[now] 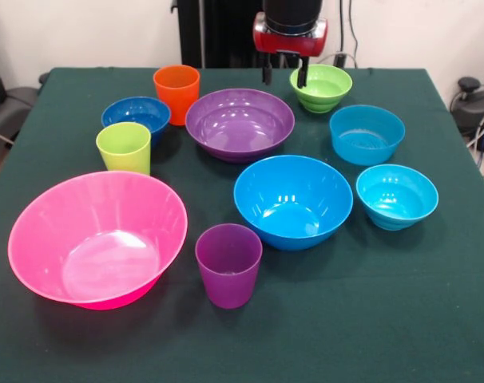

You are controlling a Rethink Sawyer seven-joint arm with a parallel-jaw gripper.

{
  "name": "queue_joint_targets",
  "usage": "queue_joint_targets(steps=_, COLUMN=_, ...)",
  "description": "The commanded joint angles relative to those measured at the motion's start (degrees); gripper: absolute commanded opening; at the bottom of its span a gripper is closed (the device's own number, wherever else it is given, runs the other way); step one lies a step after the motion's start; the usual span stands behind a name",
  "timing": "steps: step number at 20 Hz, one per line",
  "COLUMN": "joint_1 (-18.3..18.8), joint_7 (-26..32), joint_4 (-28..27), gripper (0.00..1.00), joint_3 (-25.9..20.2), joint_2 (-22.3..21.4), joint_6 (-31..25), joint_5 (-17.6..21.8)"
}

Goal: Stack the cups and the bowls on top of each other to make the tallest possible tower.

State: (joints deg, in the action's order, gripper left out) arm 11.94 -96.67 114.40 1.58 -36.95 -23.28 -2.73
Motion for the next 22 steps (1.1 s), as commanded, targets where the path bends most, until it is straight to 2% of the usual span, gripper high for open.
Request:
queue_joint_targets(steps=1, joint_1=-0.67, joint_7=-4.97, joint_4=-2.44, gripper=1.0, joint_3=-4.99, joint_2=1.4, joint_6=-1.72, joint_5=0.91)
queue_joint_targets(steps=16, joint_1=0.37, joint_7=-3.85, joint_4=-2.26, gripper=1.0, joint_3=-5.93, joint_2=1.55, joint_6=-1.14, joint_5=1.29)
queue_joint_targets(steps=22, joint_1=-0.53, joint_7=-5.13, joint_4=-1.88, gripper=1.0, joint_3=-5.32, joint_2=1.3, joint_6=-0.71, joint_5=0.92)
